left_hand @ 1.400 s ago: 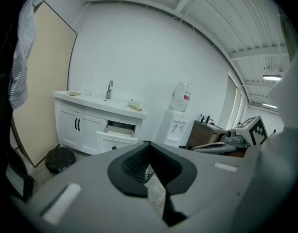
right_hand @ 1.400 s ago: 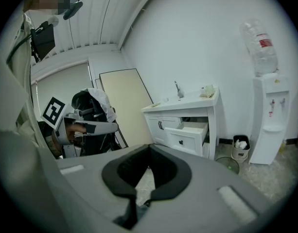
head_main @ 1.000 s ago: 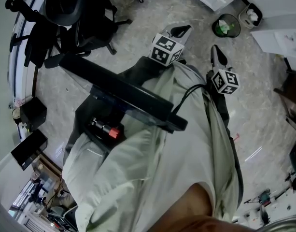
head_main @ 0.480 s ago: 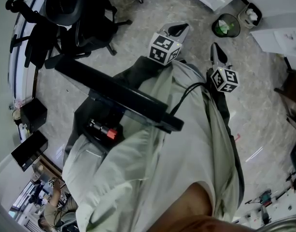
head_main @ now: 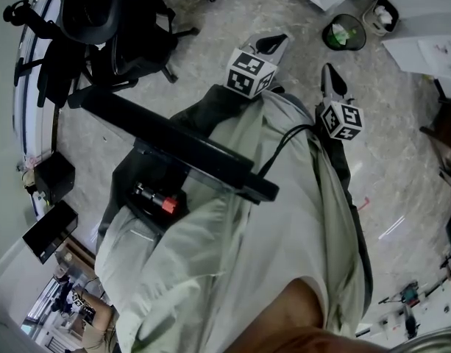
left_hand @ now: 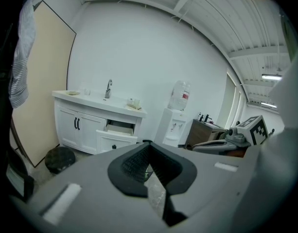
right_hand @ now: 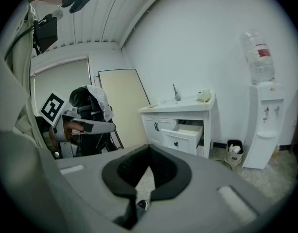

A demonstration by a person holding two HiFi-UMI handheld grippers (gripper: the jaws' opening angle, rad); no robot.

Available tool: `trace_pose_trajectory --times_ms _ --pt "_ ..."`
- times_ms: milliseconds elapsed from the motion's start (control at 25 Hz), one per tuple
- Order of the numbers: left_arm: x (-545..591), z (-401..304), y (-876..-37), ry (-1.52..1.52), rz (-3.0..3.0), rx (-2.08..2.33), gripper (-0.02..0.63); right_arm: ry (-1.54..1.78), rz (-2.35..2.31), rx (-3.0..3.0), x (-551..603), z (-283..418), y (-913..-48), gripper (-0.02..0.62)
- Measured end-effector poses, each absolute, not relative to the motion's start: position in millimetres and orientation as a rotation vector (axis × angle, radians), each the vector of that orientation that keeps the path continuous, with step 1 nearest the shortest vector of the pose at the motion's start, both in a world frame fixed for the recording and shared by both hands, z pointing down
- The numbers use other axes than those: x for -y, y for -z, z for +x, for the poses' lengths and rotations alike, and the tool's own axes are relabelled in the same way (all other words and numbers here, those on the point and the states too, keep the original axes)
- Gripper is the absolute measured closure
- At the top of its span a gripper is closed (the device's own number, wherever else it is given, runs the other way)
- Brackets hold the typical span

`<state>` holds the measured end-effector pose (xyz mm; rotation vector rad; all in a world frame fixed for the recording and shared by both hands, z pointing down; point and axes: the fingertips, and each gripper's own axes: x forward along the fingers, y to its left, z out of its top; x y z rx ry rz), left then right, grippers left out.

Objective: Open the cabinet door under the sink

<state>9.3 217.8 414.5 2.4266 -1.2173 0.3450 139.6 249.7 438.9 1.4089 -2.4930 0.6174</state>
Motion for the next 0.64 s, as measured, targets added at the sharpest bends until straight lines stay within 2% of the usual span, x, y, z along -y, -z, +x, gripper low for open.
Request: trace_pose_trajectory --times_ms 640 --pt "-210.2 6.9 -418.9 -0.349 2.407 1.204 0.598 -0.634 1.395 2.478 -242.7 135.9 -442.5 0.594"
